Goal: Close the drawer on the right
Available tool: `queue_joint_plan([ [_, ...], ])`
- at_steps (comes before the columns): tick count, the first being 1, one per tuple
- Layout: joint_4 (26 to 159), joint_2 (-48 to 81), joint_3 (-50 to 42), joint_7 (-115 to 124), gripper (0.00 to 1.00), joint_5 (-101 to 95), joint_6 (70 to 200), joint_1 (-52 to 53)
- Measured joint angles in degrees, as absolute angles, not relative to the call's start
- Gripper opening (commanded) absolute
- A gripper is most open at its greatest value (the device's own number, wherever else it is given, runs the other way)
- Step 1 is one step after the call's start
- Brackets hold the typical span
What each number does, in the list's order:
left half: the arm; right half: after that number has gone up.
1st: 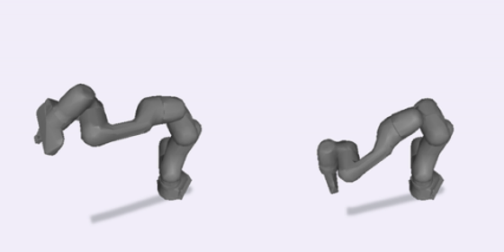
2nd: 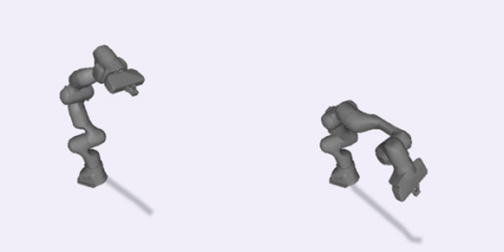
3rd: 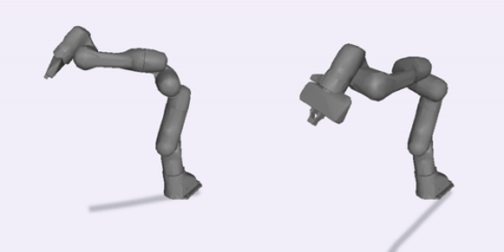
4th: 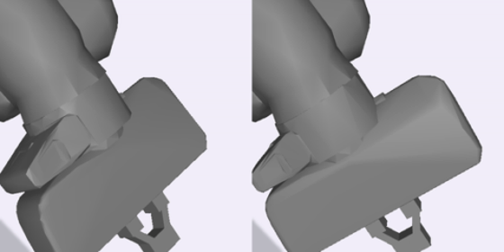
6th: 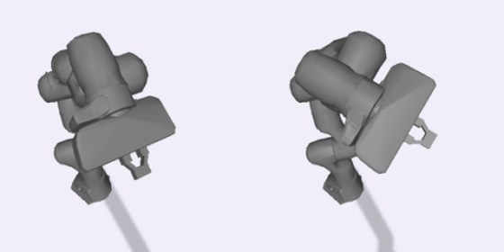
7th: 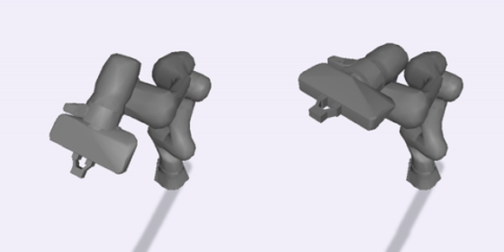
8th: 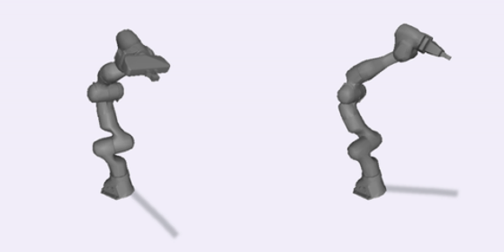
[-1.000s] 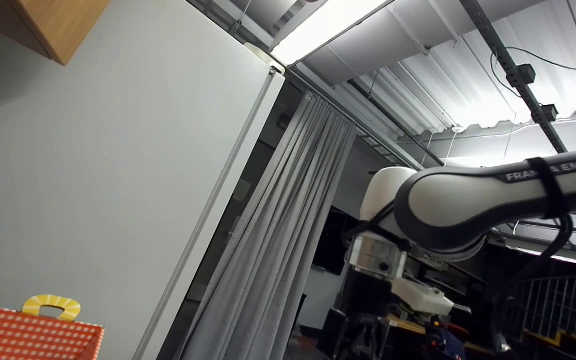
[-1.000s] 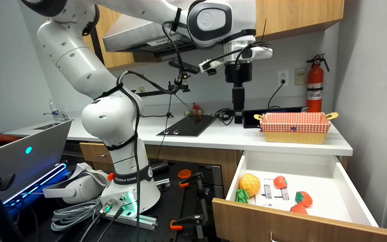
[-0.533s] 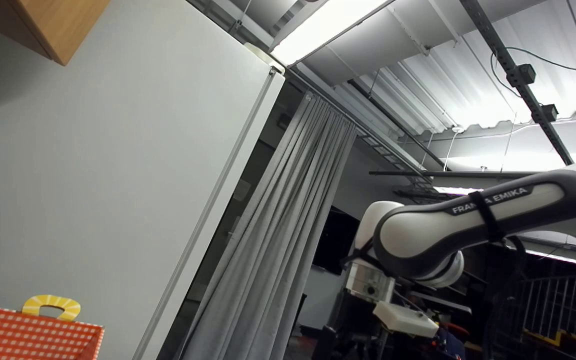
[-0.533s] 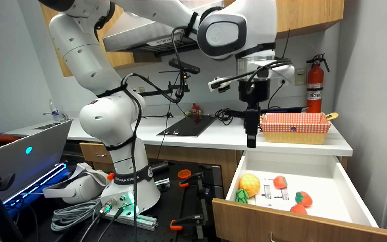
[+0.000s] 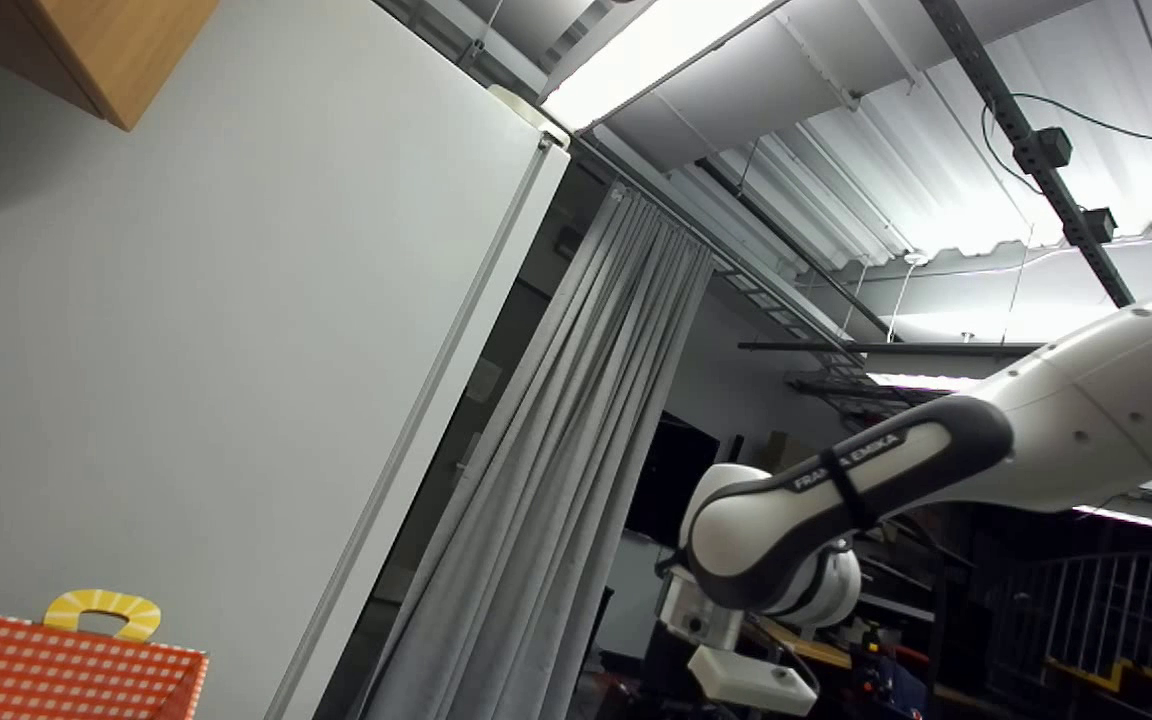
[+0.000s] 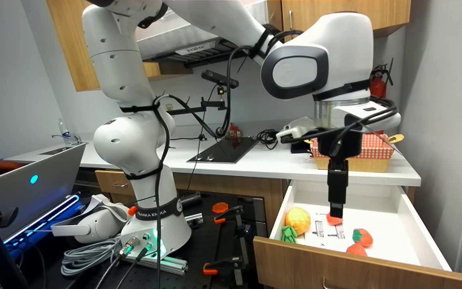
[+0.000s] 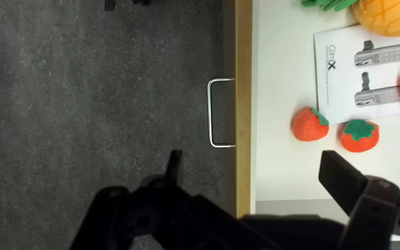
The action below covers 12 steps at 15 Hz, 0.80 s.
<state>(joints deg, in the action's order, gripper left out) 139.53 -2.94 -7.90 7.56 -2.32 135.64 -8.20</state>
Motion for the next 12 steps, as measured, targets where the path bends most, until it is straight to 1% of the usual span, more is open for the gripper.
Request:
queue_joint_plan([
  [6, 132.4, 8.7, -8.8, 7.4, 1.0, -2.2, 137.6, -8.5],
  [12, 128.4, 15.9, -8.8, 7.4, 1.0, -2.2, 137.7, -8.5],
])
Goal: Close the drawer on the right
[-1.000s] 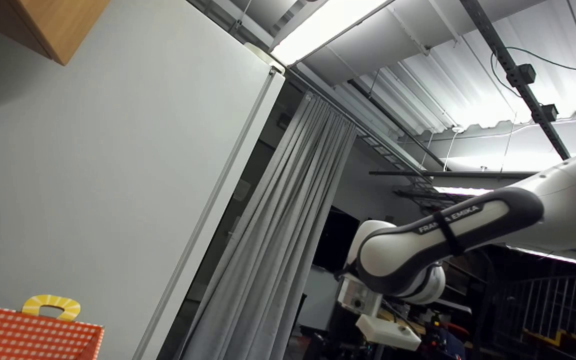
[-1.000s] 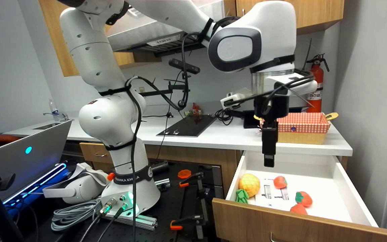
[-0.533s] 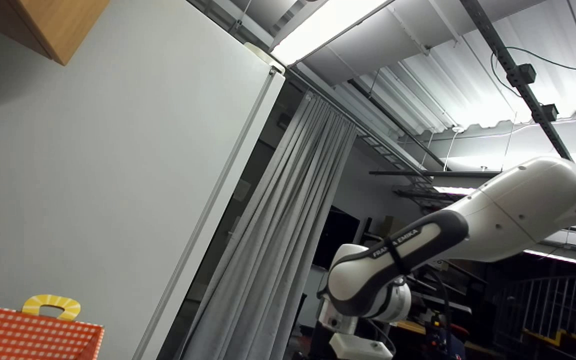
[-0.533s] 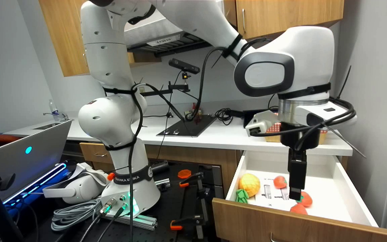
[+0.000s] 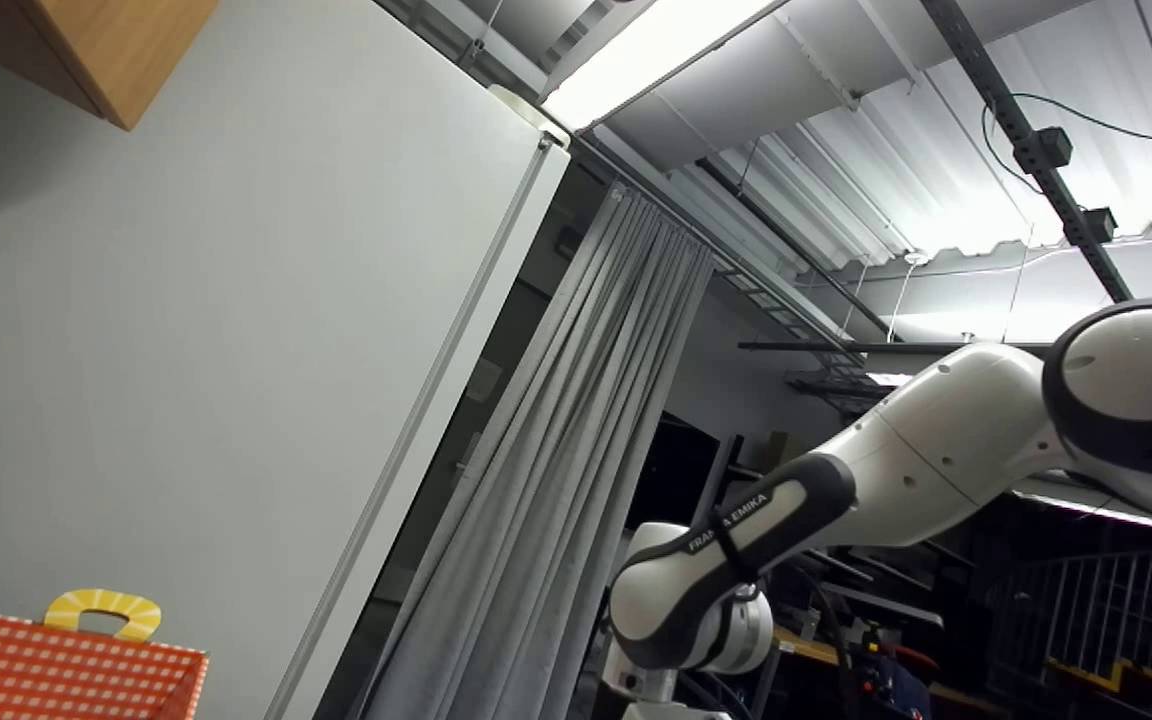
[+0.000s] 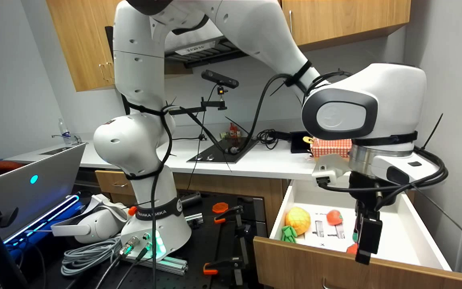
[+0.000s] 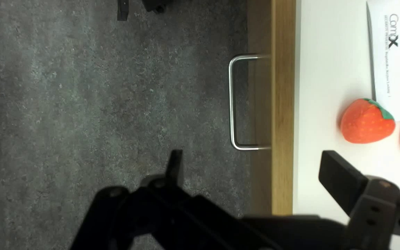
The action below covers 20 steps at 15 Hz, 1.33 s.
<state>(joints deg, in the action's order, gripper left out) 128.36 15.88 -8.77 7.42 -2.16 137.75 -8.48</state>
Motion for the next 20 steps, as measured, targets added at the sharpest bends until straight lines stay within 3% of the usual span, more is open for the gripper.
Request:
queue_joint_plan([
  [12, 127.8, 20.6, -11.2, 7.1, 1.0, -2.2, 138.4, -9.3],
  [14, 127.8, 20.9, -11.5, 6.8, 0.72, -2.2, 138.5, -9.6],
  [20, 127.8, 22.0, -11.4, 6.5, 0.27, -2.2, 142.1, -9.8],
])
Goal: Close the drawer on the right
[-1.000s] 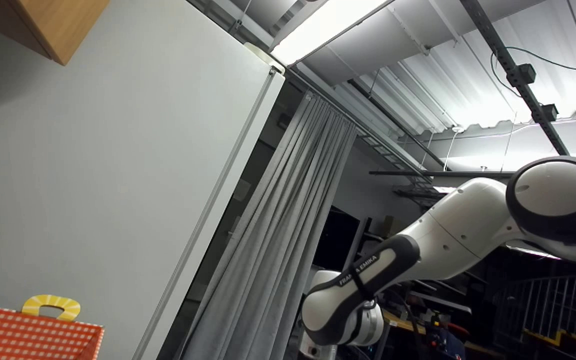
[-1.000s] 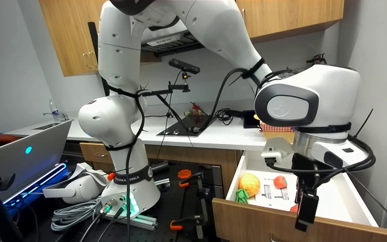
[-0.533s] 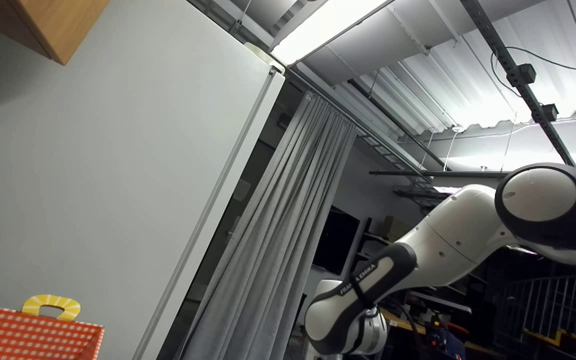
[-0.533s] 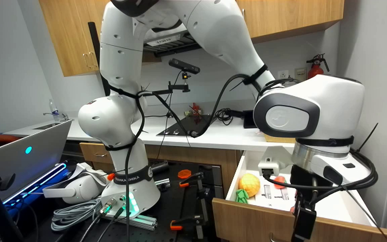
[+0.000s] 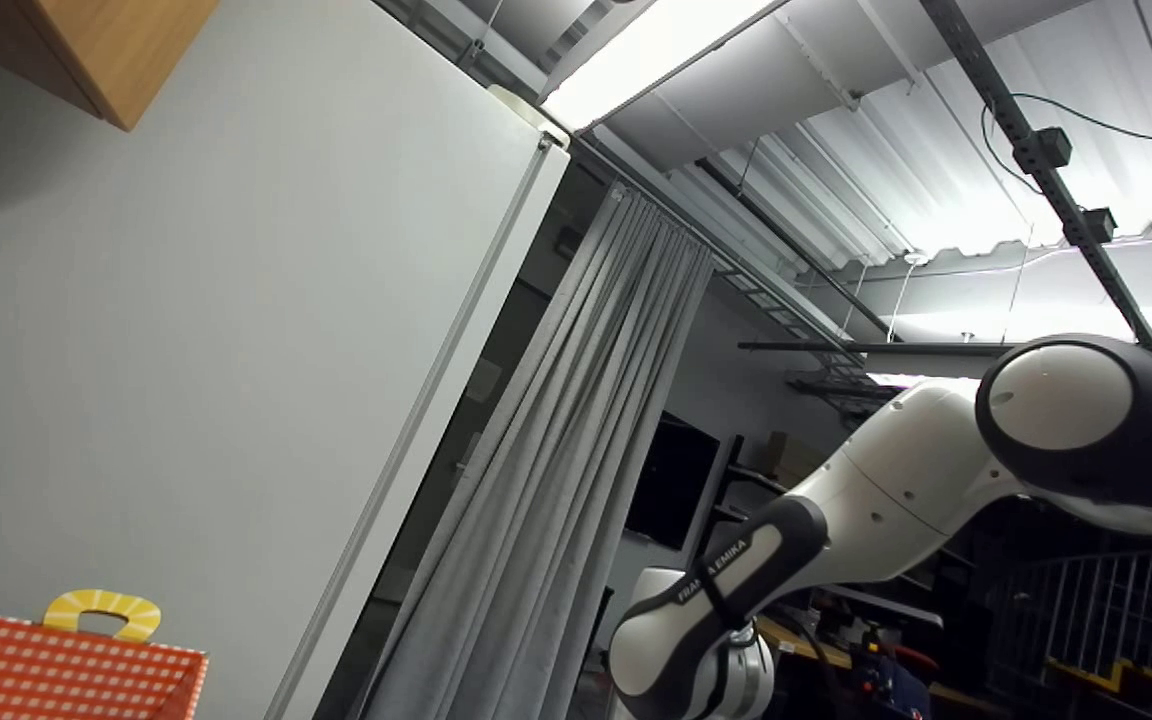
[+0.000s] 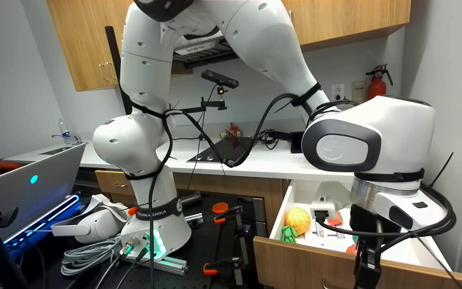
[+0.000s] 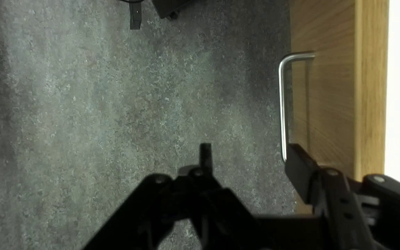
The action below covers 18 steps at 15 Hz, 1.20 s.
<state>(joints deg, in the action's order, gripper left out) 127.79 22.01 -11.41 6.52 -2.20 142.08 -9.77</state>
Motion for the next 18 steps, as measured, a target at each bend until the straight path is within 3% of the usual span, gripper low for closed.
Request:
queue_joint_plan([
  [4, 127.8, 22.1, -11.0, 6.5, 0.0, -2.2, 144.8, -9.7],
  [18, 129.0, 22.8, -6.9, 6.5, 0.0, -1.1, 150.6, -9.0],
])
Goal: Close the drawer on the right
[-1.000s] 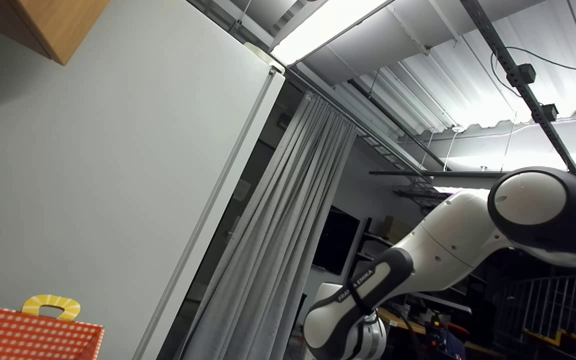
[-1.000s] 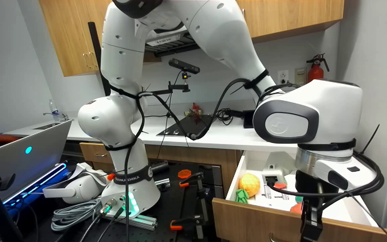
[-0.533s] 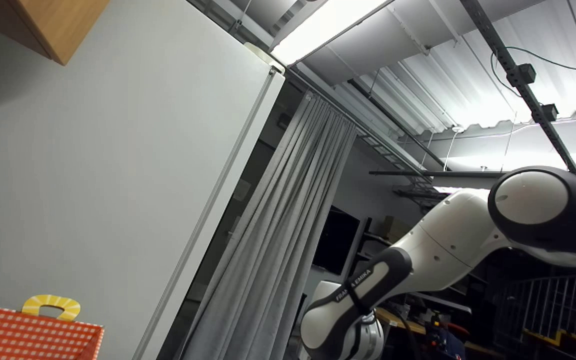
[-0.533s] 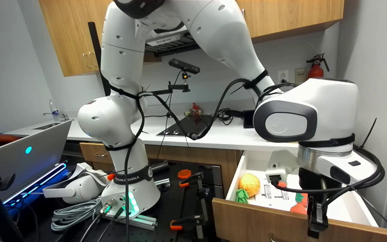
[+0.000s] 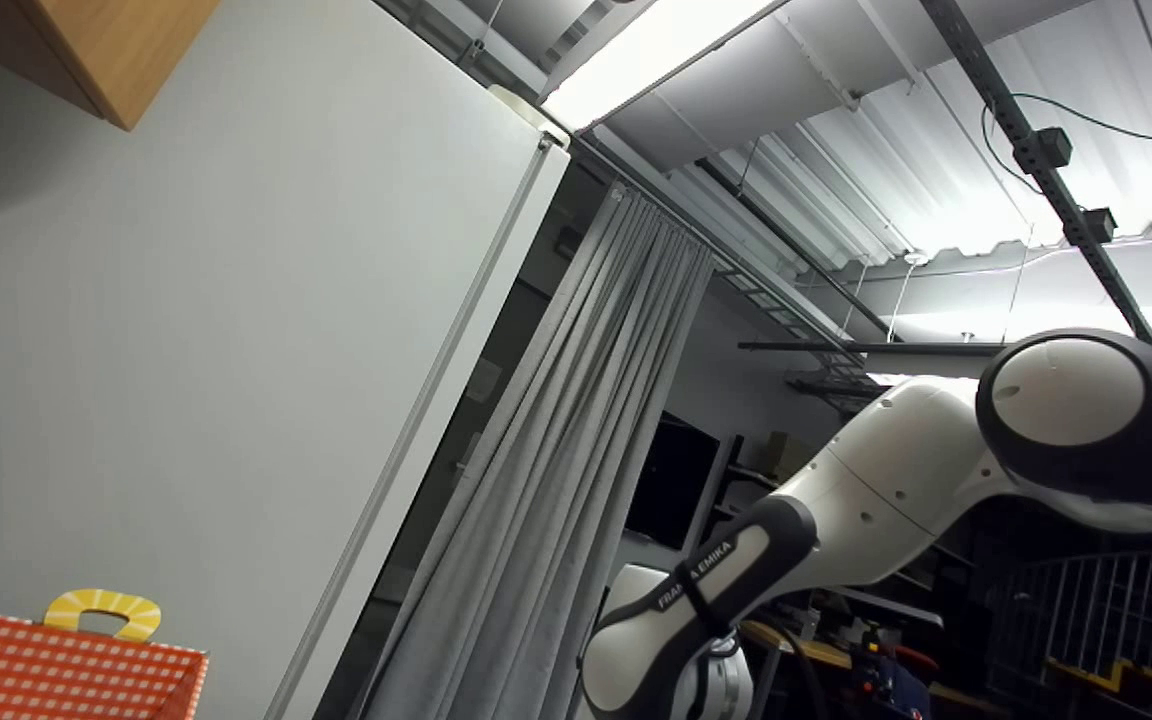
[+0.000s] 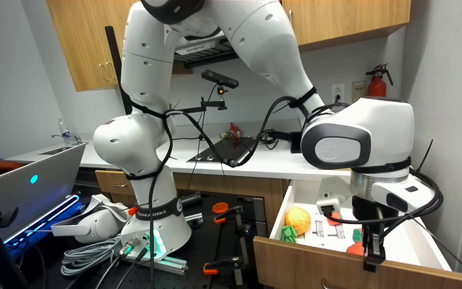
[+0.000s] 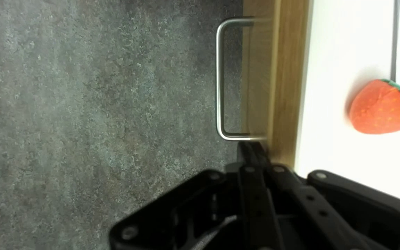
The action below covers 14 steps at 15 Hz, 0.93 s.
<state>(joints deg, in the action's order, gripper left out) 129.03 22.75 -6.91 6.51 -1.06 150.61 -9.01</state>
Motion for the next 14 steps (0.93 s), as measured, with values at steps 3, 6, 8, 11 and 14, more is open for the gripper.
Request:
queue_joint_plan([
  [3, 129.1, 23.0, -6.3, 6.5, 0.0, -0.9, 150.9, -8.8],
  [6, 129.0, 23.3, -5.8, 6.5, 0.0, -0.6, 151.1, -8.2],
  [8, 128.8, 23.4, -5.2, 6.5, 0.0, -0.4, 151.2, -7.7],
  [11, 128.5, 23.5, -4.2, 6.8, 0.0, -0.3, 151.3, -6.4],
  [14, 127.9, 23.7, -3.3, 7.3, 0.0, -0.2, 151.3, -4.7],
])
